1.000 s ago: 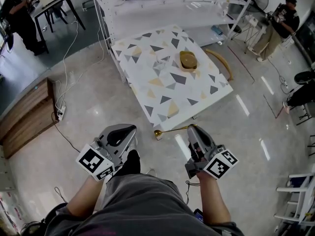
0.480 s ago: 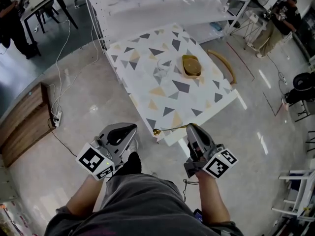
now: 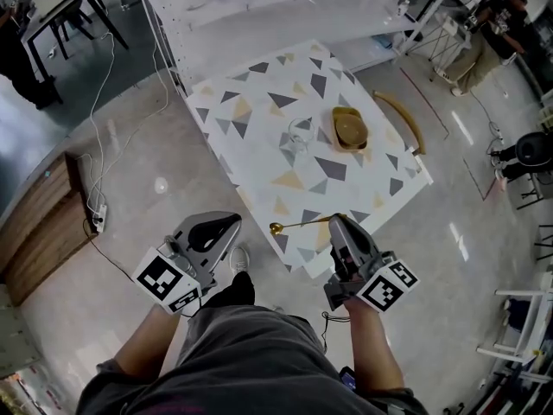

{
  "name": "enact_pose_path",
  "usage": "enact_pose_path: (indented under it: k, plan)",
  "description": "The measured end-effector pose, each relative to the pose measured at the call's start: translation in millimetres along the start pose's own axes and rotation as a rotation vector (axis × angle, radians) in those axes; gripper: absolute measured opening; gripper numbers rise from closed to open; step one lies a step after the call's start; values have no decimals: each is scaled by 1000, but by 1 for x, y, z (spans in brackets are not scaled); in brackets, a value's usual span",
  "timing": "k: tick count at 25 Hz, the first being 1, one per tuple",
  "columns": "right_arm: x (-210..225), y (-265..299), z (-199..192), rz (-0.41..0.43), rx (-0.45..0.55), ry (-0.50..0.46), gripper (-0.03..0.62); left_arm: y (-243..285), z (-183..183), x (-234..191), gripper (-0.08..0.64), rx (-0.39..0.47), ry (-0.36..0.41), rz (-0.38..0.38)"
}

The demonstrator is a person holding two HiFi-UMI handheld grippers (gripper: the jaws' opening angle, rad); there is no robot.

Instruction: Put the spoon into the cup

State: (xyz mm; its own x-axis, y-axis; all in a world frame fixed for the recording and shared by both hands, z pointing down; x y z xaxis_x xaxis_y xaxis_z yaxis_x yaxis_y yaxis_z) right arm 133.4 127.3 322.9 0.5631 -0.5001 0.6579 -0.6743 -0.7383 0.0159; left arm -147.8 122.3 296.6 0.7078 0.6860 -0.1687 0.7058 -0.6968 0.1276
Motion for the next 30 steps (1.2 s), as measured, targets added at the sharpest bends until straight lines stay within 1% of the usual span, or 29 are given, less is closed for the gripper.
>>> enact_pose_path:
  k: [7,14,23,30]
  plan:
    - [8,53,6,-36,7,4,25,17,10,-57,15,-9,-7,-29]
    - [18,92,14,-62,14,3,23,31,16,-99,15,-16,-14,-47]
    - [39,119,26,-87,18,1,24,52,16,-126,15,-33,-24,-56]
    - [60,136,38,-87,17,-5,25,73,13,-135,15,-43,-29,-51]
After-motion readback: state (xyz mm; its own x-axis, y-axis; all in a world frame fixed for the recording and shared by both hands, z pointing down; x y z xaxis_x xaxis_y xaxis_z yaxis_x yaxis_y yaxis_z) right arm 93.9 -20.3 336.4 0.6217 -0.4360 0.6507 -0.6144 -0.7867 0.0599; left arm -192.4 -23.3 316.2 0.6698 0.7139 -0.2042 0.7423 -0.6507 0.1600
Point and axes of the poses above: the fingertips, and each gripper's own axes: y forward along the fingers, x to its right, z out of its top, the point moved 7 cm from there along -y, backward along the fingers, and after that the axes turned 7 degrees about z, right-handed, at the moved point
